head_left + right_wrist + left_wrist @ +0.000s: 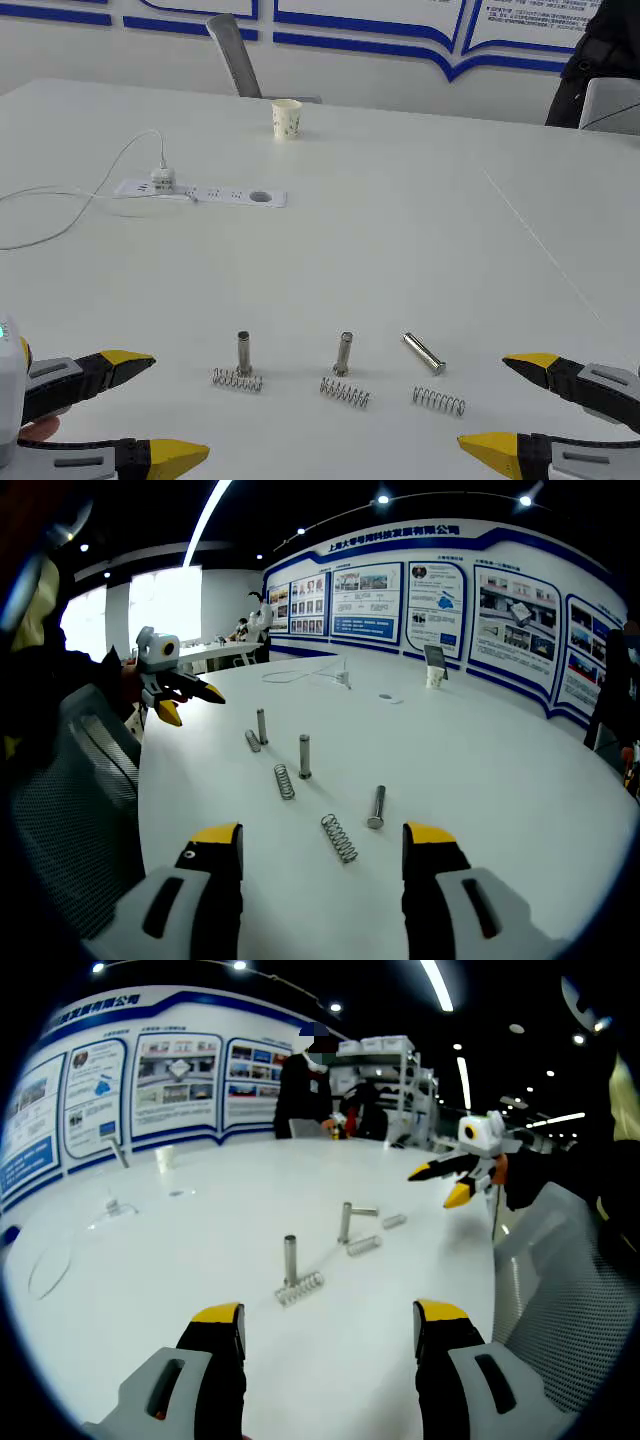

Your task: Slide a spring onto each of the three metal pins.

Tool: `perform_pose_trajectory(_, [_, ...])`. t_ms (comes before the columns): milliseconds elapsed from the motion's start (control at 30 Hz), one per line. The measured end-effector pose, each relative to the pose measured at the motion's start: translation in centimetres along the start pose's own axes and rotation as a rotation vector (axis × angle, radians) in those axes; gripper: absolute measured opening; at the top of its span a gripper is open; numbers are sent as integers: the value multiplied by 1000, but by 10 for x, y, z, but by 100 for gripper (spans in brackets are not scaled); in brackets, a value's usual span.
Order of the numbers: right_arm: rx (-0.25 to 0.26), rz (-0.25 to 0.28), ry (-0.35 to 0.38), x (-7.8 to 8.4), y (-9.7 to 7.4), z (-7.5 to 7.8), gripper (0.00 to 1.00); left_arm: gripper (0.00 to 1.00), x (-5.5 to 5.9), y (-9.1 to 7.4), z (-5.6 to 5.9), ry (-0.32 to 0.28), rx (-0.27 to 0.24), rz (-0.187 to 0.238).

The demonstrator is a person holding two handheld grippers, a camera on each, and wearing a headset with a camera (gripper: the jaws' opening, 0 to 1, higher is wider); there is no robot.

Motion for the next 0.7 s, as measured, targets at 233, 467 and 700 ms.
perform_pose_trajectory(233, [6, -3, -2, 0, -1, 0, 65, 70, 0, 1, 0, -1, 0, 0])
perform_pose_trajectory(467, [9, -1, -1, 0, -2, -1, 65, 70, -1, 1, 2, 2, -1, 0])
perform_pose_trajectory(700, [9, 1, 5, 0, -3, -1, 65, 70, 0, 1, 3, 4, 0, -3])
Point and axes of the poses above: the centre of the closed fingertips' face, and the gripper's own axes: y roughly forward along the fingers, z roughly to its right, x roughly out of its underside, the point moved 8 cm from there along -y, roughly backward along the fingers, and after that the axes turned 15 degrees about -z, right-handed, at the moved point
